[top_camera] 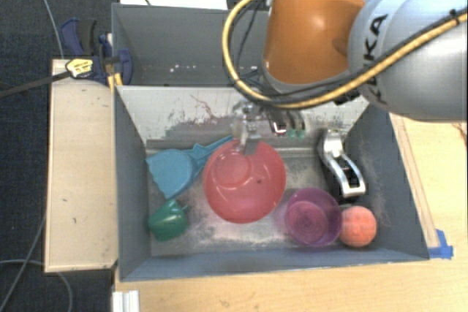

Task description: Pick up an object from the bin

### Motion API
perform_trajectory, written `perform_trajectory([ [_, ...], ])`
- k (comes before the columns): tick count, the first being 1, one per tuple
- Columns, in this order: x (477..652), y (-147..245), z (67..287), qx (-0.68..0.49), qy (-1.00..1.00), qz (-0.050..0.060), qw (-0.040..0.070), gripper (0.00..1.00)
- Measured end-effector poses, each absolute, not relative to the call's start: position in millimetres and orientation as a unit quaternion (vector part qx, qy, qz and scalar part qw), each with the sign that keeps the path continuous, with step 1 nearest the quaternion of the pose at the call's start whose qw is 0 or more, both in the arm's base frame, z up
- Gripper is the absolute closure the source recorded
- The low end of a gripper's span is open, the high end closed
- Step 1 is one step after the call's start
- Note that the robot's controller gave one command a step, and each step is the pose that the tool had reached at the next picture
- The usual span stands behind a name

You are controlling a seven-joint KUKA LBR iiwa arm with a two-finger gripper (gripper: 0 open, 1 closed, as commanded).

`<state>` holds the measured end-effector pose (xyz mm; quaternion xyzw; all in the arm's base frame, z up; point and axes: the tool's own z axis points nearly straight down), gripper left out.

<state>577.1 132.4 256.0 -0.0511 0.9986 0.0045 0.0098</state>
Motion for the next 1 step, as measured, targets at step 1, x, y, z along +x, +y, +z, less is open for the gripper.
perform_trajectory([
  [1, 571.4, 122.7, 190.9, -0.033, 0.999, 0.005, 0.011, 1.00],
])
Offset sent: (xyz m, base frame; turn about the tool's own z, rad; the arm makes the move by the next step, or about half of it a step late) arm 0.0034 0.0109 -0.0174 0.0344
